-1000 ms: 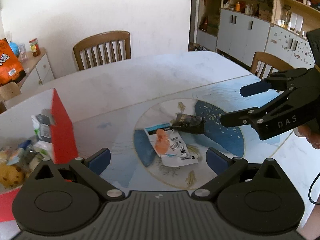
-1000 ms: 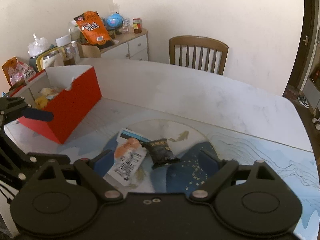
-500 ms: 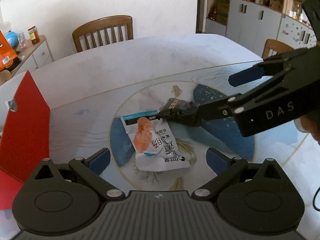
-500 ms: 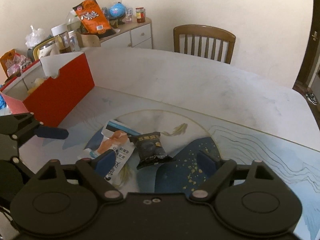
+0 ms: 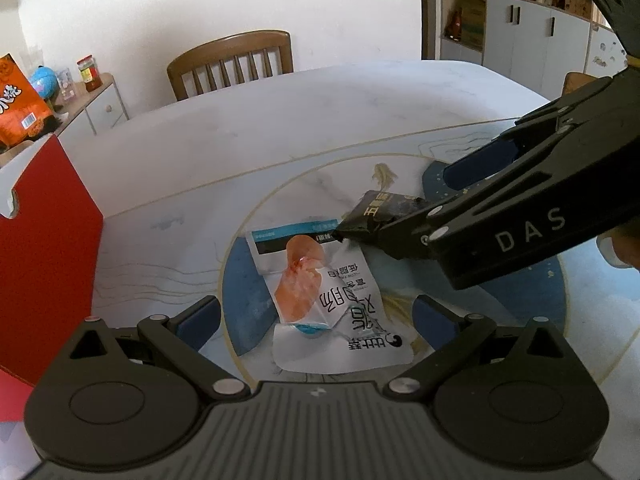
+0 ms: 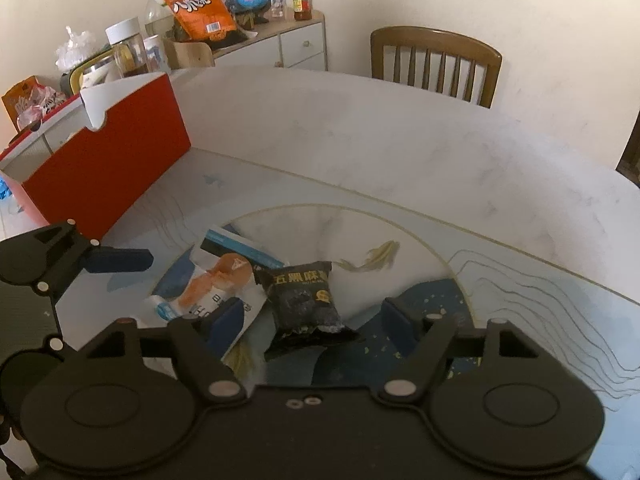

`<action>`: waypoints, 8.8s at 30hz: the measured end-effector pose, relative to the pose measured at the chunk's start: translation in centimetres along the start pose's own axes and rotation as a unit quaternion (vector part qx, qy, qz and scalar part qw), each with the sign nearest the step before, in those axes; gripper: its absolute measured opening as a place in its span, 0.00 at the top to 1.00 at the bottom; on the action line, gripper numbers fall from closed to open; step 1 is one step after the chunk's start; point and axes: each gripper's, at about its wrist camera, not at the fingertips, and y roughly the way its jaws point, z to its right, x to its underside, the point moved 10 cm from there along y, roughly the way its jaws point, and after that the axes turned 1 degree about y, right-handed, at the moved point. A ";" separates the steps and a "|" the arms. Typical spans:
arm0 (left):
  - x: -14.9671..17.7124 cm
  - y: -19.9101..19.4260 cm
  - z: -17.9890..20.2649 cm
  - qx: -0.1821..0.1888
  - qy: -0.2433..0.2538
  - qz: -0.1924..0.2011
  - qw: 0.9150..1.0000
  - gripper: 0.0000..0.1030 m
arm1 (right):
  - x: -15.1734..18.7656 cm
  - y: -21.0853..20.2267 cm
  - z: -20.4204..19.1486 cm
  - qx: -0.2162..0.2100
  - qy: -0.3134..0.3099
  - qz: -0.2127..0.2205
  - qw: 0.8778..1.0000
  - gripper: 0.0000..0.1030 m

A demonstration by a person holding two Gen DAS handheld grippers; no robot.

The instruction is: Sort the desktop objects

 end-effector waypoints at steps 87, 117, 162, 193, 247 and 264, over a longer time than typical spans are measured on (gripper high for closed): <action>-0.9 -17.1 -19.4 0.103 -0.116 0.038 0.987 0.35 | -9.9 -10.9 -15.8 -0.019 0.044 0.120 0.992 0.69; -0.6 -12.3 -35.3 0.037 -0.090 0.000 0.995 0.35 | -15.6 -2.5 -25.9 -0.047 -0.009 0.089 0.995 0.69; 1.0 -2.0 -34.8 0.052 -0.061 -0.107 0.991 0.33 | -12.1 6.6 -28.7 -0.049 -0.093 -0.010 0.994 0.61; -0.2 -8.9 -33.5 0.055 -0.090 -0.056 0.993 0.19 | -12.7 2.3 -27.6 -0.065 -0.056 0.026 0.996 0.48; 3.5 -17.6 -29.5 -0.037 -0.104 0.006 0.994 0.00 | -10.3 -4.3 -25.8 -0.059 -0.018 0.087 0.994 0.15; 3.9 -17.6 -29.4 -0.046 -0.092 0.001 0.995 0.00 | -9.8 -4.0 -25.9 -0.059 -0.012 0.082 0.995 0.15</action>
